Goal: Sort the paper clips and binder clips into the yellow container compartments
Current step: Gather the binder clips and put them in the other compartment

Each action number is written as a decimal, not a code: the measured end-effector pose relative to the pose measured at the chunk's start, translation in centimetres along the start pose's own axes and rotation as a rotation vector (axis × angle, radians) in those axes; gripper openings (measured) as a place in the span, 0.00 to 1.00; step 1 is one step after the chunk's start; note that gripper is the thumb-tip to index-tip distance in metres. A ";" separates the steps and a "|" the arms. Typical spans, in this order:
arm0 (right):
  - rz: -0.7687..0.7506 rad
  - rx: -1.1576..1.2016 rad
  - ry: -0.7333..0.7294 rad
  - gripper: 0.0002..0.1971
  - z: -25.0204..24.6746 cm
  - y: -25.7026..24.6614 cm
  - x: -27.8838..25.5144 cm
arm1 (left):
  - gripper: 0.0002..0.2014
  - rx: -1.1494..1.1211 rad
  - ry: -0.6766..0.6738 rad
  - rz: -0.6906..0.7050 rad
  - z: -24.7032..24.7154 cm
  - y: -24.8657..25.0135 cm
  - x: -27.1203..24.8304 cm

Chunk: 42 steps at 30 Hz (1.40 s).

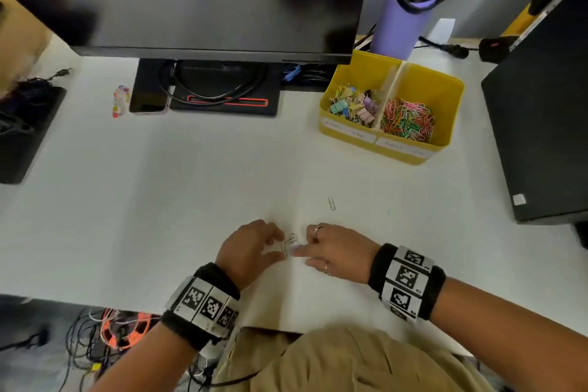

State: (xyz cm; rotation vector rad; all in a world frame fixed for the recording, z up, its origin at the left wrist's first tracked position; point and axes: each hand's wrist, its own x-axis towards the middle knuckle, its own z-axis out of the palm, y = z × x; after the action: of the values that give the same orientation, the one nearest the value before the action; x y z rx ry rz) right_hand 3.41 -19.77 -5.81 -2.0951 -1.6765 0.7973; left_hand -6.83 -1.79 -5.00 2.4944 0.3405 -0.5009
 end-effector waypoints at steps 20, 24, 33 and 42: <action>0.384 0.156 0.575 0.03 -8.6 0.9 -0.3 | 0.20 -0.035 0.063 -0.072 1.5 3.5 0.7; 0.530 0.006 0.800 0.06 -15.4 4.4 3.5 | 0.18 -0.028 0.102 -0.072 1.6 3.5 0.9; 0.597 -0.085 0.405 0.12 -10.0 0.7 2.1 | 0.21 -0.155 0.195 -0.232 1.9 3.0 1.3; 0.856 0.136 0.137 0.10 -3.8 2.3 3.5 | 0.11 0.058 0.123 -0.143 2.4 2.8 1.8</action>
State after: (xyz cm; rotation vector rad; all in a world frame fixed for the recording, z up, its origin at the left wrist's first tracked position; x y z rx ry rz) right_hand 8.03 -16.61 -4.92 -2.6782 -0.5796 0.9166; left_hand -4.95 -5.22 -6.21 2.5757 0.5635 -0.4197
